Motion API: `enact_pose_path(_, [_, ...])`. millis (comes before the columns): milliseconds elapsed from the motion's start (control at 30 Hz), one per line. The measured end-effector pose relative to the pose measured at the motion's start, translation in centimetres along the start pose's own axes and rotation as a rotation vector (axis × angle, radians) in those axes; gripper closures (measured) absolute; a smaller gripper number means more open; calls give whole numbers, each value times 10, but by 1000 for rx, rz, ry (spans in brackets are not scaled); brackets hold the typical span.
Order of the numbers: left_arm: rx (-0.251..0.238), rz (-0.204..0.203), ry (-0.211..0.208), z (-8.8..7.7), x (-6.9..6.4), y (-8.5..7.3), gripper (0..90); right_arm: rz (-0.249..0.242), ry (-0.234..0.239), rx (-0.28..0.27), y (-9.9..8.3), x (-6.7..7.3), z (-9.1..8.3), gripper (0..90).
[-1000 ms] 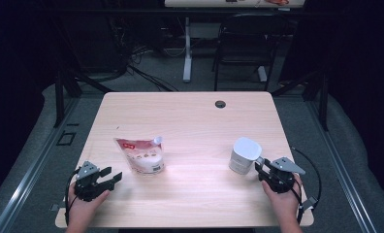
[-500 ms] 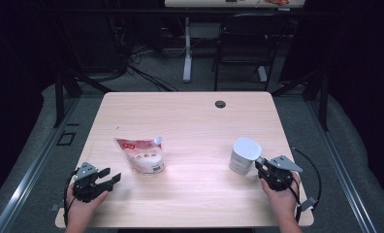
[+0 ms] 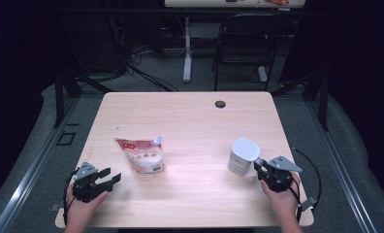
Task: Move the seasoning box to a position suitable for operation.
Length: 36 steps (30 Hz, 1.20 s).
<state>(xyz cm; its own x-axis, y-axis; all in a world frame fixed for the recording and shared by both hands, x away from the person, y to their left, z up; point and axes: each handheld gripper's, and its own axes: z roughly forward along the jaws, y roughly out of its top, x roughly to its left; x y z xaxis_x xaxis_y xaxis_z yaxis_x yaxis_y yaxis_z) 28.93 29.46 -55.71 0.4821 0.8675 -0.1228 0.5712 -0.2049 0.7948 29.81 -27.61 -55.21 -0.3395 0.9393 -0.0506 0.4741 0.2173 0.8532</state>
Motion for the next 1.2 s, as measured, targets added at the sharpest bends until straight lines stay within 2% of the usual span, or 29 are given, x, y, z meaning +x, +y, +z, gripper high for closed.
enact_pose_path(200, [2, 14, -8, 0, -2, 0, 471, -16, 20, 1, 0, 2, 0, 694])
enact_pose_path(467, [5, 30, -19, 1, -5, 1, 477, -63, 74, 9, 1, 12, -2, 694])
enact_pose_path(633, [8, 59, -48, 2, -9, 1, 498, -108, 126, 10, 1, 18, -4, 694])
enact_pose_path(800, [-3, 87, -67, 0, -17, 4, 511, -129, 166, 12, -1, 24, -8, 695])
enact_pose_path(967, [-12, 96, -87, -2, -25, 6, 517, -154, 207, 9, -1, 30, -10, 694])
enact_pose_path(1200, [-9, 124, -106, 0, -32, 7, 528, -218, 310, 9, -1, 42, -10, 694])
